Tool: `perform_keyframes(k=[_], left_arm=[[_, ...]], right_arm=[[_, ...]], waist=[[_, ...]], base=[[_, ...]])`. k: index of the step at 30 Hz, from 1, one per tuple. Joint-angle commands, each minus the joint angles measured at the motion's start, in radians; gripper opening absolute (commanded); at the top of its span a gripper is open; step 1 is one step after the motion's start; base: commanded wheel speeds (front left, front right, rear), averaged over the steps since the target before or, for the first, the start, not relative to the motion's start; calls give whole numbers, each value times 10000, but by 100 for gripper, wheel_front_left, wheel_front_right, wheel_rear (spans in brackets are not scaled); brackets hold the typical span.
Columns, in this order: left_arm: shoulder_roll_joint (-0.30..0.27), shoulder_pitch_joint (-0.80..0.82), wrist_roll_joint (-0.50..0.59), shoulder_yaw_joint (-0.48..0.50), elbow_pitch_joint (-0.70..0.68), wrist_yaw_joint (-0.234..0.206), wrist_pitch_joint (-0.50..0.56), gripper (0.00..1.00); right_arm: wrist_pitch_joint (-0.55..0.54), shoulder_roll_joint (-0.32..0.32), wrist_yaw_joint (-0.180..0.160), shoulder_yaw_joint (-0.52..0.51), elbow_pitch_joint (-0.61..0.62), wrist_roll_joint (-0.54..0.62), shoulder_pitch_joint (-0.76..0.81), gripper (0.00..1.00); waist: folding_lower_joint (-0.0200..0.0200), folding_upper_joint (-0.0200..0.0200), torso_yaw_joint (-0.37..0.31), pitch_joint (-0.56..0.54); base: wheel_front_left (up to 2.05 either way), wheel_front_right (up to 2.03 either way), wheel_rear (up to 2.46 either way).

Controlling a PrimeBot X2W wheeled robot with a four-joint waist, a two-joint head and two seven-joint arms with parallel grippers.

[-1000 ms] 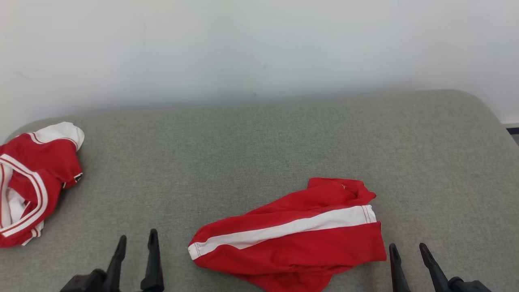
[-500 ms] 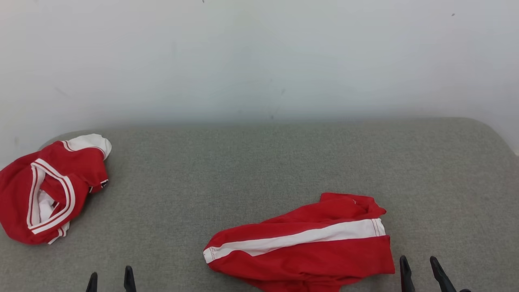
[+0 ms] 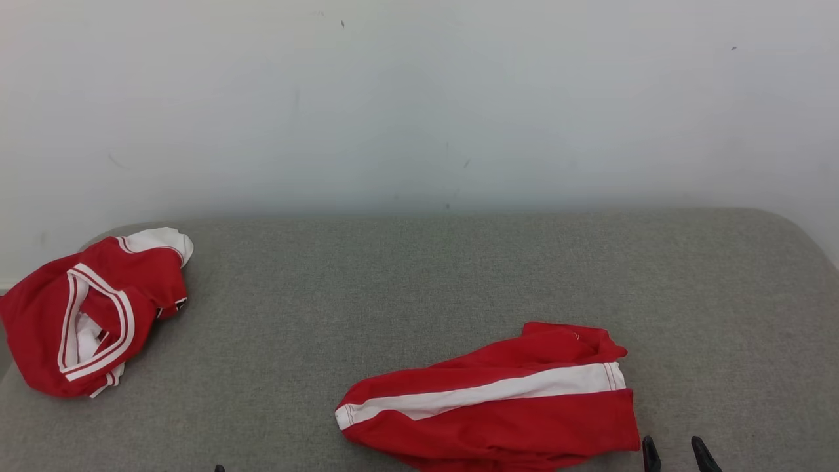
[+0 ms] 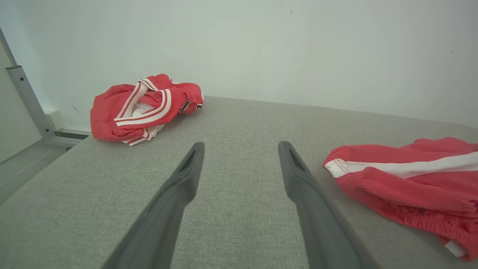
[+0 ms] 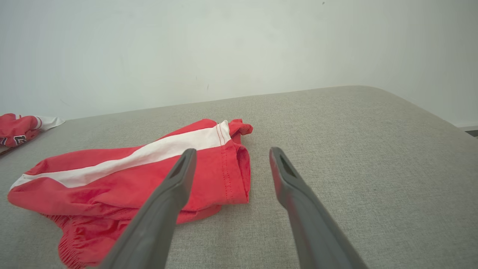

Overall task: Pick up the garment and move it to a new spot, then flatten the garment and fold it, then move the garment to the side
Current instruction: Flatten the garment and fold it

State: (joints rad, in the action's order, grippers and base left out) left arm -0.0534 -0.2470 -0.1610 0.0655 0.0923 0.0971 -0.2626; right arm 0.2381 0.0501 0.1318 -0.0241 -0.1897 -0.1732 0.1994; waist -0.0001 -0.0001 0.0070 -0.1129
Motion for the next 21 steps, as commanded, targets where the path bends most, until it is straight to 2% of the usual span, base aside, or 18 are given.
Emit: perform_keyframes(k=[1,21], left_arm=[[27,4,74,31,66,38,-33,100],[38,404,-76,11,505,154,-33,100]], right_arm=[[18,3,-22,42,46,83,70,100],[-64,3,-22,178,110,45,-54,100]], waist=[[1,1,-6,25],[1,1,9,262]], base=[[0,0,0],[0,0,0]])
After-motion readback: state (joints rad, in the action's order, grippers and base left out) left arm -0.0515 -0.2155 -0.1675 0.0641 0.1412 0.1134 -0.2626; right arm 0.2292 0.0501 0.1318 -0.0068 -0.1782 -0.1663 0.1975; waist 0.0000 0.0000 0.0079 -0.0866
